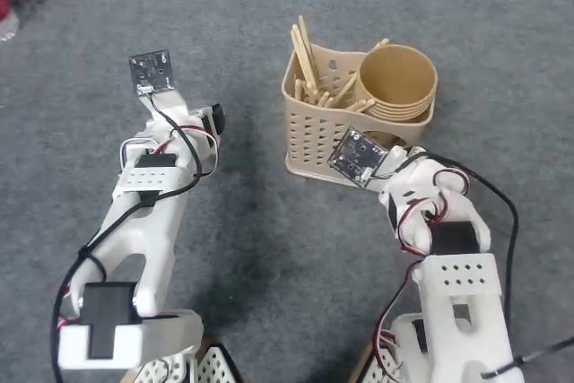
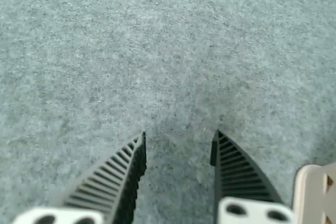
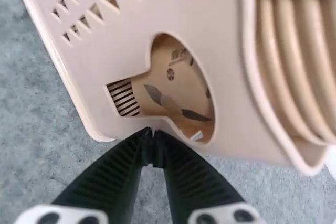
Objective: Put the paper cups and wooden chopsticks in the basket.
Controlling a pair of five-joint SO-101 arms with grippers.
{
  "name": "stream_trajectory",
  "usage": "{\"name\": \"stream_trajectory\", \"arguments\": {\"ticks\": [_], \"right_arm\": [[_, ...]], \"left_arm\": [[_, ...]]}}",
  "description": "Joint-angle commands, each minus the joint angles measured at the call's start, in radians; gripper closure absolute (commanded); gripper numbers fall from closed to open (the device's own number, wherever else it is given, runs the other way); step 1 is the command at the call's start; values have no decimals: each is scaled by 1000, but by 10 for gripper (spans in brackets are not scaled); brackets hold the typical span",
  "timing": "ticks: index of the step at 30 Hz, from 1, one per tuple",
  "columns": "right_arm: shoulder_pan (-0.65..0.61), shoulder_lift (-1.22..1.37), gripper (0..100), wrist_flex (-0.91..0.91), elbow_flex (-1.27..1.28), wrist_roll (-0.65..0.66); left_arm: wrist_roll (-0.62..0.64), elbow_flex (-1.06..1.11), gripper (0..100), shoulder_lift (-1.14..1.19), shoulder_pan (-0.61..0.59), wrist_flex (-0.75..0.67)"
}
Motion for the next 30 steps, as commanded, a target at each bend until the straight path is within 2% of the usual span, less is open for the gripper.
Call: {"name": "stream_trajectory", "arguments": {"ticks": [1, 4, 13, 20, 24, 30], "right_arm": [[16, 4, 991, -22, -8, 38], [30, 7, 991, -27, -8, 91], [87, 13, 991, -113, -8, 92], [87, 13, 991, -120, -9, 92], [90, 18, 991, -183, -8, 92], [90, 137, 991, -254, -14, 91]], "left_arm": [[3, -4, 802, -9, 0, -15], [3, -4, 802, -9, 0, -15], [3, -4, 802, -9, 0, -15], [3, -2, 802, -9, 0, -15], [3, -2, 802, -9, 0, -15], [3, -2, 802, -9, -2, -14]]}}
